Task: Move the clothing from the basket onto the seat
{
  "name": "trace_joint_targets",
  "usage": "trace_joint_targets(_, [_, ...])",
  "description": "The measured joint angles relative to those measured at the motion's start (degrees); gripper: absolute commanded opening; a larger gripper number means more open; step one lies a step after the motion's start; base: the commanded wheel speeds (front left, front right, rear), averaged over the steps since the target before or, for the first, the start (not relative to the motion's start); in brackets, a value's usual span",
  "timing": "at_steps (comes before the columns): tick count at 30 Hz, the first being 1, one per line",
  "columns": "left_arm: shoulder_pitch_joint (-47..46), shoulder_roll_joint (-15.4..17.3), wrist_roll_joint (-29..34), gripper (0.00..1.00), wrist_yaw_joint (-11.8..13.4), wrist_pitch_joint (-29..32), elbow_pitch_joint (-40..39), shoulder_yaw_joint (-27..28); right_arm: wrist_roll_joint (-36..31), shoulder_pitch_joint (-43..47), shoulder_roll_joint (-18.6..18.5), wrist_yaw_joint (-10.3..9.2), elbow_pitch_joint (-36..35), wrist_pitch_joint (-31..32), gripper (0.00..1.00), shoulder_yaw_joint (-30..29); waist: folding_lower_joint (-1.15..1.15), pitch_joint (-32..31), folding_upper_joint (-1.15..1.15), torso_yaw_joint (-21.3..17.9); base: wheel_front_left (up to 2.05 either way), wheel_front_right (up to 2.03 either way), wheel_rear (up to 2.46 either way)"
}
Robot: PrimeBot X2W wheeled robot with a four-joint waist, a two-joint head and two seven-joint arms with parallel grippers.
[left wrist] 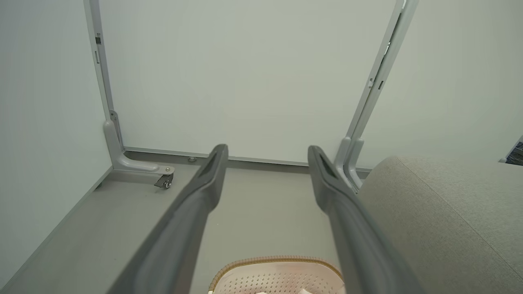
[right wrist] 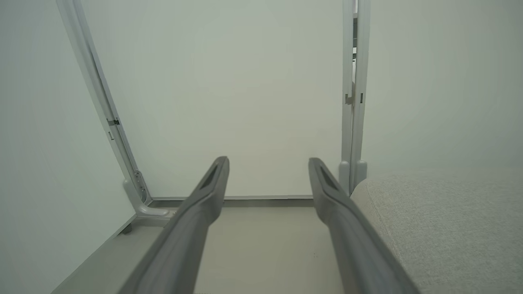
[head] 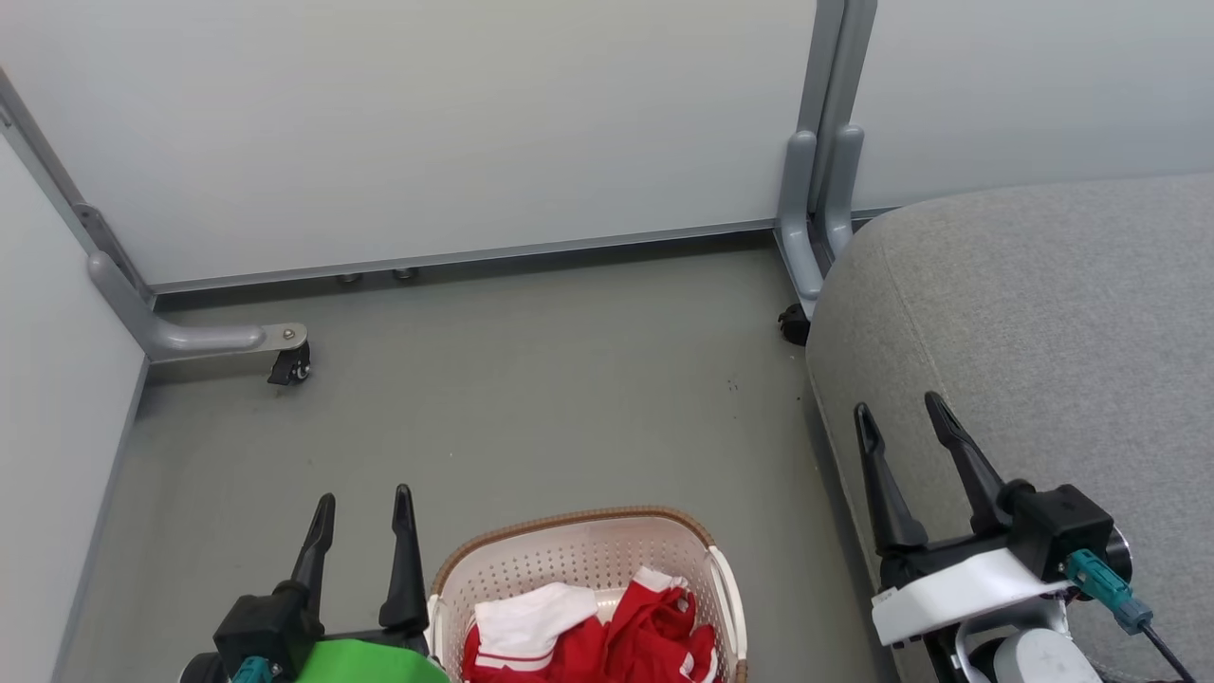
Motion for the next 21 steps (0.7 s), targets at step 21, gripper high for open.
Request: trace_joint_targets(21, [0.0,0.0,4.4,1.0,-0.7,-1.2,1.5,-1.5,1.5,-0.1,0.0,0.0,3.5,-1.2,1.0,1.9,0.0,0.0,0.0,-0.3,0.0,0.0,0.0])
